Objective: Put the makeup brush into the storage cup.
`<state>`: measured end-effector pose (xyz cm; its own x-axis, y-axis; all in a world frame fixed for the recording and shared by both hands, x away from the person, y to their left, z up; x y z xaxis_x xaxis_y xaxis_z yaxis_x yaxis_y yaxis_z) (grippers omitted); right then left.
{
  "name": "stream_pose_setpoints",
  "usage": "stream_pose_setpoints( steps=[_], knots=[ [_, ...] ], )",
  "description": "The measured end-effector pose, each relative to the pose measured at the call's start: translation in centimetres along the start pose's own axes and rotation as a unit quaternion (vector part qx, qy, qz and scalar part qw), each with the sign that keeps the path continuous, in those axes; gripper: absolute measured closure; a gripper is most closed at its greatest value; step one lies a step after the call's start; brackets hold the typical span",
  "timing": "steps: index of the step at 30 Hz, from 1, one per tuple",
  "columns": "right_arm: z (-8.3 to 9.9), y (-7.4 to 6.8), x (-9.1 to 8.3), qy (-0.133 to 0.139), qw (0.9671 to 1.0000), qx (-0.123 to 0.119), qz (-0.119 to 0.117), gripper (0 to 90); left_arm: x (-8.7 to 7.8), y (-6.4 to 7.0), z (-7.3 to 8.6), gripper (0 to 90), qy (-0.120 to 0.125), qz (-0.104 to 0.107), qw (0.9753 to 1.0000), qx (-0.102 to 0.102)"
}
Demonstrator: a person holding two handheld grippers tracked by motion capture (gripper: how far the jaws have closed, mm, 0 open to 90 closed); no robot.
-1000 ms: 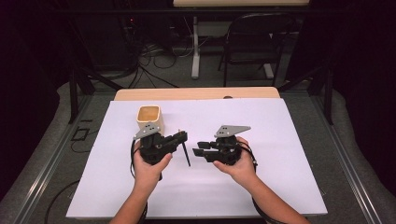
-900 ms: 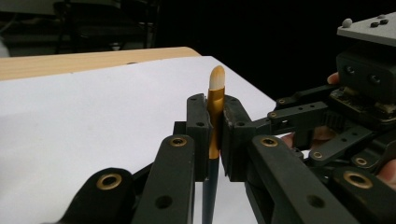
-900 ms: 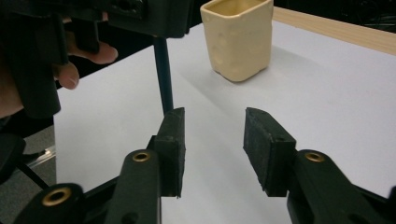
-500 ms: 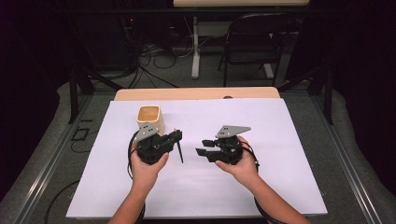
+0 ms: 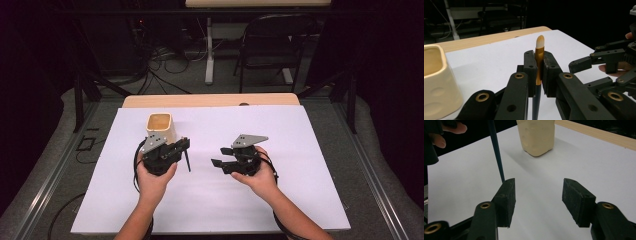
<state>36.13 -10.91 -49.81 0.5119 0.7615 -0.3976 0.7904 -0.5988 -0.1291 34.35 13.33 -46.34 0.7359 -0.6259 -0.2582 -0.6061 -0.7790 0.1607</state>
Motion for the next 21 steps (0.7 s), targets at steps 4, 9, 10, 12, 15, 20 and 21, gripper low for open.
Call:
stream_pose_setpoints(
  steps=[4,9,10,12,15,20,21],
  knots=[
    [0.1,0.1,0.0,-0.005,1.0000,0.001,0.002,42.8,-0.2,-0.2,-0.1,83.4,0.006,-0.010,0.9999,0.004],
    [0.1,0.2,0.0,-0.004,1.0000,0.000,0.007,41.6,-0.4,-0.5,-0.1,83.4,0.008,-0.016,0.9998,0.006],
    [0.2,0.2,0.0,-0.002,1.0000,0.001,0.005,41.3,-0.4,-0.5,-0.1,83.4,0.010,-0.019,0.9998,0.004],
    [0.2,0.3,0.0,0.000,1.0000,0.004,0.006,40.3,-0.6,-0.8,-0.2,83.4,0.013,-0.023,0.9996,0.003],
    [0.2,0.4,0.0,-0.002,0.9999,0.002,0.010,39.9,-0.8,-1.0,-0.3,83.4,0.016,-0.026,0.9995,0.002],
    [0.3,0.6,0.0,-0.002,0.9999,0.004,0.013,39.4,-0.7,-1.2,-0.8,83.3,0.020,-0.032,0.9993,0.005],
    [0.3,0.6,0.0,-0.002,0.9999,0.004,0.013,39.4,-0.7,-1.3,-0.9,83.3,0.022,-0.034,0.9992,0.006]
  ],
)
Point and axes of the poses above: each handheld gripper's, and its own axes: x roughly forward along the jaws, z roughly out of its underside, y roughly to its right, the point moved 2 cm from there along x, roughly forward along the jaws, and after that the axes turned 5 degrees about y, right-handed, at the moved point
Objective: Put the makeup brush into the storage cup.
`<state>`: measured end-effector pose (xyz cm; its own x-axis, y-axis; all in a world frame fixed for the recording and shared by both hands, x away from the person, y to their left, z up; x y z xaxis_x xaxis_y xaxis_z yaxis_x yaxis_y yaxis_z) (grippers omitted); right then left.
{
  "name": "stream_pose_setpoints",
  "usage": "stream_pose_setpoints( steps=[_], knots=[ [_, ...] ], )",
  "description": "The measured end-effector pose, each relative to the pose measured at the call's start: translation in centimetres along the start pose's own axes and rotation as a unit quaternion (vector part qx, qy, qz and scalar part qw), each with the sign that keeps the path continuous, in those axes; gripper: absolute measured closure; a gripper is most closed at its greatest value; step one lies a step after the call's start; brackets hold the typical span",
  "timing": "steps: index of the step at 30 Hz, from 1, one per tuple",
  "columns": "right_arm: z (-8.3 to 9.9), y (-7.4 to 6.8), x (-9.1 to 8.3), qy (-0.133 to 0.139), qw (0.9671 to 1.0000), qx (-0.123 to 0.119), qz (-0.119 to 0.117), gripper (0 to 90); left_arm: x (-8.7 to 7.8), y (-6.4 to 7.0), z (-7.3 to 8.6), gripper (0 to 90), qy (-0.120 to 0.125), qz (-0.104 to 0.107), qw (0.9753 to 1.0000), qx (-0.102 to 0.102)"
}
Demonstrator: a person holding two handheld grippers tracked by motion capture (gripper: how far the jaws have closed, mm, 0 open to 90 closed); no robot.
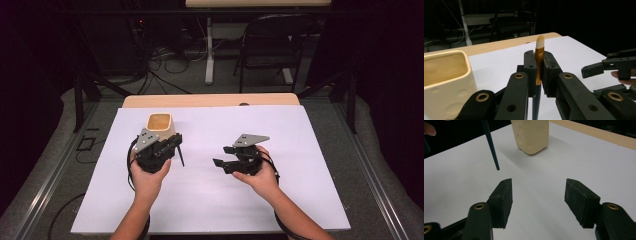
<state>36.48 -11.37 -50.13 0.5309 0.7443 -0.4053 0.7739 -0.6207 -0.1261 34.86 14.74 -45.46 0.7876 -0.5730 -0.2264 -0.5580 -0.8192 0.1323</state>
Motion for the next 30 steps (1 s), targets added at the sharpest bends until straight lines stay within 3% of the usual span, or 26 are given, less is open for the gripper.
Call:
stream_pose_setpoints(
  steps=[14,22,30],
  knots=[
    [0.1,0.9,-0.4,0.001,0.9999,0.008,0.011,39.5,1.5,-2.1,-3.6,83.4,0.018,-0.021,0.9996,0.000],
    [0.2,1.3,-0.7,0.007,0.9997,0.015,0.015,39.5,2.6,-2.5,-5.0,83.4,0.009,-0.028,0.9994,0.016],
    [0.2,1.5,-0.9,0.007,0.9996,0.021,0.018,39.6,3.1,-2.8,-6.0,83.4,0.006,-0.032,0.9993,0.018]
  ],
)
Point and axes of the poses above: each handheld gripper's, and its own axes: x roughly forward along the jaws, z roughly out of its underside, y roughly to its right, the point moved 2 cm from there along x, roughly forward along the jaws, and after that the axes turned 5 degrees about y, right-handed, at the moved point
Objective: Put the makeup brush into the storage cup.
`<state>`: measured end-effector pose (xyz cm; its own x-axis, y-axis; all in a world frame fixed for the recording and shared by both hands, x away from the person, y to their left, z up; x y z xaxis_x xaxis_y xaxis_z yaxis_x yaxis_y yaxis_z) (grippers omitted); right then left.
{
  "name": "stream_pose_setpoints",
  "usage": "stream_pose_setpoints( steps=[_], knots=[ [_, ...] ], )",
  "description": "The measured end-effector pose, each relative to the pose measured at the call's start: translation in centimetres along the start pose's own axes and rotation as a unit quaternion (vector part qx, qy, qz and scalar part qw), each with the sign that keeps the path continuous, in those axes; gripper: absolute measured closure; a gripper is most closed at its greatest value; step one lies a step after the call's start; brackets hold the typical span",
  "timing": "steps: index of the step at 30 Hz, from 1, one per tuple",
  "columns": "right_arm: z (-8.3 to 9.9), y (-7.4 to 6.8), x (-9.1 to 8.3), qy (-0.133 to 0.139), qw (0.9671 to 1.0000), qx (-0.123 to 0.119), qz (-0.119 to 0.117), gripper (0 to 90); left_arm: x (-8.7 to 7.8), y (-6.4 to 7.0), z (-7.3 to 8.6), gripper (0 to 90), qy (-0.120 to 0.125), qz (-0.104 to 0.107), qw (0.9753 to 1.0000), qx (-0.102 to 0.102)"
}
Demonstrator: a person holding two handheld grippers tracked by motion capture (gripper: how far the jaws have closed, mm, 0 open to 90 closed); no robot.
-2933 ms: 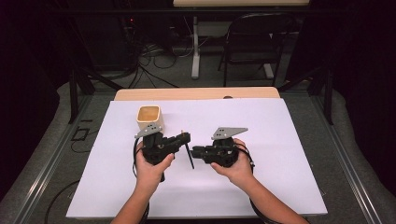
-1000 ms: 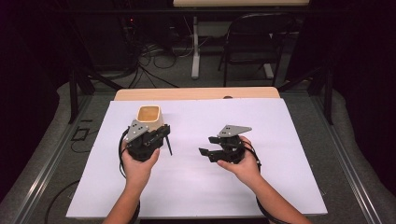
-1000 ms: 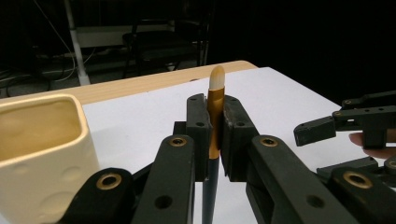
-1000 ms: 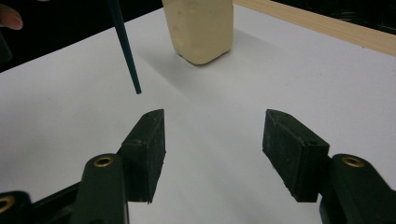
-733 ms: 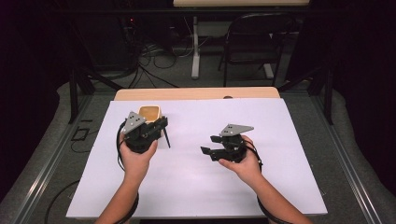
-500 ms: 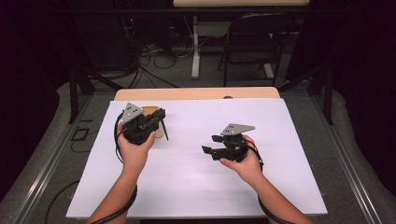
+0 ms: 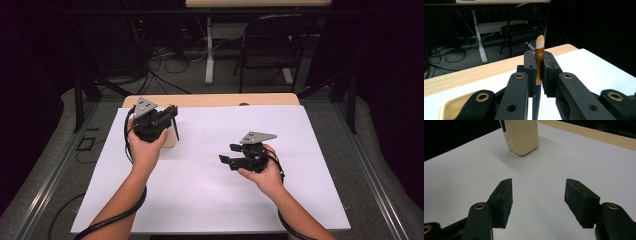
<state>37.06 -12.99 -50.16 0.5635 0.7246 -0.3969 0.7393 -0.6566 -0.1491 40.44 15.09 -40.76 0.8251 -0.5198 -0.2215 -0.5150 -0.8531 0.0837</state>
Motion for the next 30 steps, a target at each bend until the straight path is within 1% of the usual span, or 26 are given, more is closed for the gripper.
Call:
stream_pose_setpoints(
  steps=[6,10,12,15,16,19,22,30],
  knots=[
    [0.1,0.1,0.1,-0.002,1.0000,0.000,0.001,39.6,0.1,-0.1,-0.3,83.4,0.001,-0.002,1.0000,0.003],
    [0.1,0.2,0.1,-0.003,1.0000,0.000,0.002,39.6,0.1,-0.5,-0.6,83.4,0.002,-0.005,1.0000,-0.003],
    [0.1,0.2,0.1,-0.004,1.0000,0.000,0.002,39.5,0.2,-0.9,-1.0,83.4,0.004,-0.009,0.9999,-0.009],
    [0.1,0.2,0.1,-0.002,1.0000,0.001,0.001,39.5,0.2,-1.2,-1.2,83.4,0.004,-0.012,0.9999,-0.009],
    [0.1,0.2,0.1,-0.003,1.0000,0.002,0.001,39.5,0.3,-1.5,-1.4,83.4,0.006,-0.017,0.9998,-0.011],
    [0.2,0.3,0.1,-0.004,1.0000,0.002,0.001,39.6,0.5,-2.0,-1.7,83.4,0.005,-0.021,0.9996,-0.019],
    [0.2,0.3,0.1,-0.002,1.0000,0.005,0.003,39.5,0.7,-2.2,-1.8,83.4,0.003,-0.027,0.9995,-0.018],
    [0.2,0.4,0.1,-0.002,1.0000,0.005,0.004,39.5,1.0,-2.9,-2.2,83.4,0.002,-0.041,0.9990,-0.019]
  ],
)
Point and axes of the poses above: each handheld gripper's, and its own axes: x roughly forward along the jaws, z roughly out of its underside, y roughly to its right, the point moved 2 cm from there along x, roughly forward along the jaws, and after that the axes turned 5 degrees about y, right-handed, at the moved point
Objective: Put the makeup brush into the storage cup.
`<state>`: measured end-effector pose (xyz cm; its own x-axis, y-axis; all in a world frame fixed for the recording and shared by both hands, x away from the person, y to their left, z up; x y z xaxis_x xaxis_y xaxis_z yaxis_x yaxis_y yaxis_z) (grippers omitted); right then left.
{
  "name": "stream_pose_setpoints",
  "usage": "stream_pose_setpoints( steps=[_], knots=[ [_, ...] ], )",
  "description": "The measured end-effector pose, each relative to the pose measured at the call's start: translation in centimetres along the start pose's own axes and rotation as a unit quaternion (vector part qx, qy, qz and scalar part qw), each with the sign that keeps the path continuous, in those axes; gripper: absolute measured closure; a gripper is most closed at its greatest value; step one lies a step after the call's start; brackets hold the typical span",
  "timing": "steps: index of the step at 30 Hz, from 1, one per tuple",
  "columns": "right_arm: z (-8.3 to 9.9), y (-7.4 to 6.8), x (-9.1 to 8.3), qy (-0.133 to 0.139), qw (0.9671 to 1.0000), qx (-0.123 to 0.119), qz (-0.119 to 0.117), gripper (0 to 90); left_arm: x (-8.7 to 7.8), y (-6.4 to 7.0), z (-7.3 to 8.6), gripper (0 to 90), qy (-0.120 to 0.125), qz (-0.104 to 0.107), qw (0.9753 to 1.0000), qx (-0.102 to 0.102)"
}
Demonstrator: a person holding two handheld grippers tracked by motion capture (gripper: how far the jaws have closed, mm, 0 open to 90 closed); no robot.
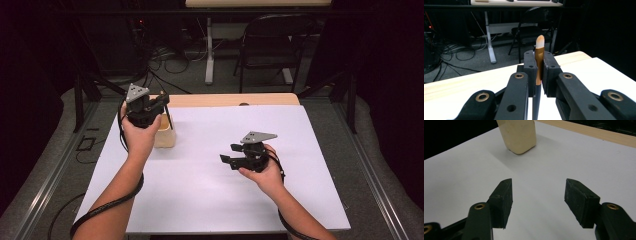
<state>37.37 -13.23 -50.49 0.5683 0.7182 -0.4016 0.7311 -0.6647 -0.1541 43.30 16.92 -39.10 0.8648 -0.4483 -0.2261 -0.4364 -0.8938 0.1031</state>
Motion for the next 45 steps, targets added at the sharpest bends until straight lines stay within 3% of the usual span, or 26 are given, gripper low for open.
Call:
stream_pose_setpoints(
  steps=[18,30,45],
  knots=[
    [0.2,0.2,0.0,-0.003,1.0000,0.002,0.002,39.5,0.2,-1.9,-1.2,83.4,0.007,-0.042,0.9991,0.000],
    [0.3,0.3,0.1,-0.005,1.0000,0.003,0.003,39.5,0.7,-3.2,-0.8,83.4,0.003,-0.067,0.9978,-0.002],
    [0.3,0.4,0.0,-0.003,1.0000,0.005,0.004,39.5,1.1,-4.3,-0.1,83.4,-0.004,-0.082,0.9966,-0.007]
  ],
)
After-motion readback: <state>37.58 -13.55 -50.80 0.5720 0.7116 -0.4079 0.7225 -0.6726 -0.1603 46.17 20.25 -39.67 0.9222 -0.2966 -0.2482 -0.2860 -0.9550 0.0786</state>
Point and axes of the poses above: each handheld gripper's, and its own axes: x roughly forward along the jaws, z roughly out of its underside, y roughly to its right, the point moved 2 cm from there along x, roughly forward along the jaws, and after that the axes turned 5 degrees about y, right-handed, at the moved point
